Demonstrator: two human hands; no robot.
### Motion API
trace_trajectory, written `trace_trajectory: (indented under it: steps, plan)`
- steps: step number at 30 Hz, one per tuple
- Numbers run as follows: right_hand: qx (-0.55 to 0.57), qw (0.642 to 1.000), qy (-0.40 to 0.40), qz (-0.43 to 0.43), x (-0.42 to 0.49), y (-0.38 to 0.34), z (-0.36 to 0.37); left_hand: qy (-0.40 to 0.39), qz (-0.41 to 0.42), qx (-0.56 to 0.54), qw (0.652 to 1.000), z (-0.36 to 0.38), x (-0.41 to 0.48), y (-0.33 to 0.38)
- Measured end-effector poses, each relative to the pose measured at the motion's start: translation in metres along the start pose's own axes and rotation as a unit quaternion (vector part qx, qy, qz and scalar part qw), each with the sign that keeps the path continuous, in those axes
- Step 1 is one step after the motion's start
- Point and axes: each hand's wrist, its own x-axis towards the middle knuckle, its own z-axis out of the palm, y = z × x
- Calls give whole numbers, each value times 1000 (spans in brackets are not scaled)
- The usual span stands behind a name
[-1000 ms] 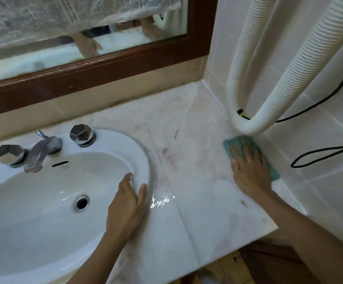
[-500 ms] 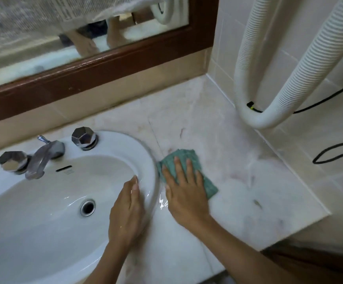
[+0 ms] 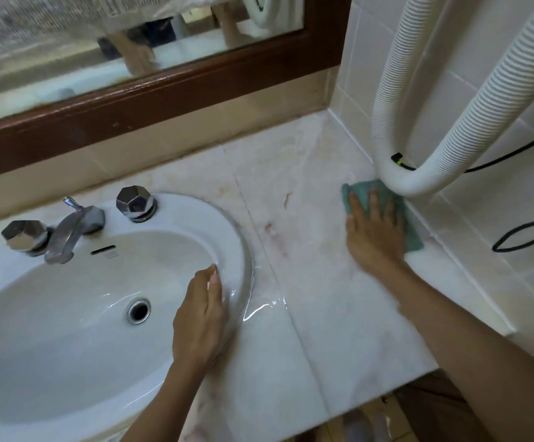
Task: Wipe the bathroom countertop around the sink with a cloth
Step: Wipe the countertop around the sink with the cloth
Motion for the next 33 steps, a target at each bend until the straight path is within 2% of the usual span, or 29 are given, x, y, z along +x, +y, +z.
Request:
trace_trajectory:
  steps: [4,8,10,12,14,17,19,23,25,28,30,31,33]
  plan:
    - [43,998,16,-37,-27,-66,10,4,-1,-17,1000,0,3,-3]
    - [72,980,6,-183,-151,-104,26,20,2,-27,999,-1,2,-4]
    - [56,957,-33,-284,-207,-84,22,28,23,-12,999,-1,-2,-6]
    - [20,941,-39,-336,-220,-28,16,29,38,2,999,-3,-5,-7]
    - [-9,954,-14,-300,-202,34,9,27,35,3,999,-3,-7,-6]
    - [-25,985,-36,-167,-140,94,4,23,23,17,999,-1,-8,-2]
    - [-35,995,-31,-93,-98,93,1,18,24,31,999,-1,-8,-1]
    - [19,999,-4,40,-65,24,-4,23,29,39,999,-1,-8,-1]
    - [50,999,18,12,-93,-23,8,29,39,39,998,-1,-8,-2]
    - [64,988,14,-141,-176,-67,19,48,80,23,995,-1,-11,-5]
    - [57,971,-10,-230,-224,-46,18,60,91,-4,994,-2,-6,-14]
    - [56,971,-21,-232,-236,-20,16,69,79,-28,994,-4,-2,-19]
    - [19,985,-18,-172,-234,47,11,77,39,-75,993,-7,4,-24]
